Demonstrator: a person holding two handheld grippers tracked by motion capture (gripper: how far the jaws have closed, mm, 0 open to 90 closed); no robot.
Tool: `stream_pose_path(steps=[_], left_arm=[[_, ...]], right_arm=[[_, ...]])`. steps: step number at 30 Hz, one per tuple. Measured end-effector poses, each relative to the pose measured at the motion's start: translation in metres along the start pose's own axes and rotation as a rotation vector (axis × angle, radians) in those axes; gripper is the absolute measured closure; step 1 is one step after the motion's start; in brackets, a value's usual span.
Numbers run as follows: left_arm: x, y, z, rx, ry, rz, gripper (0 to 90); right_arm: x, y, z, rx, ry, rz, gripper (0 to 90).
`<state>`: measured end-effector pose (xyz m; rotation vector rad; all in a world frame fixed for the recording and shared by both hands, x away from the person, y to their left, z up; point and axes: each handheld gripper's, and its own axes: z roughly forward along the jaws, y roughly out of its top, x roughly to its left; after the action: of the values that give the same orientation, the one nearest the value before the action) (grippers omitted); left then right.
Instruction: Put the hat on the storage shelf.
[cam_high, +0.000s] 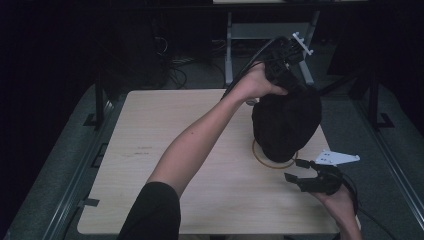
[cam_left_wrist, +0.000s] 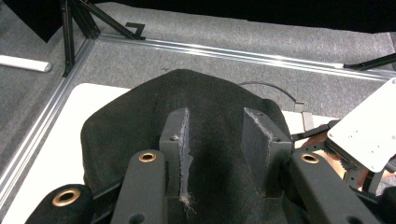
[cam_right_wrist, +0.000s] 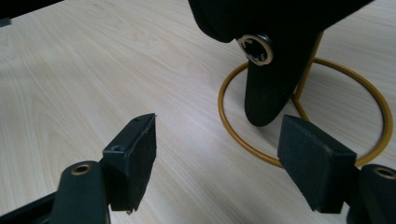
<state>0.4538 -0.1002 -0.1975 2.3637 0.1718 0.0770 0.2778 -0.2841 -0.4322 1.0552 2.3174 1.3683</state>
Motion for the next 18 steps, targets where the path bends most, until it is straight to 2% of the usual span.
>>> stream_pose_path(steps=[12, 18], left_arm=[[0.003, -0.009, -0.007, -0.001, 0.009, -0.008, 61.7], [0.006, -0.017, -0.012, -0.007, 0.016, -0.029, 59.7]], right_arm=[[-0.004, -0.002, -0.005, -0.006, -0.009, 0.016, 27.3], [-0.005, -0.004, -0.005, -0.002, -0.009, 0.024, 26.8]])
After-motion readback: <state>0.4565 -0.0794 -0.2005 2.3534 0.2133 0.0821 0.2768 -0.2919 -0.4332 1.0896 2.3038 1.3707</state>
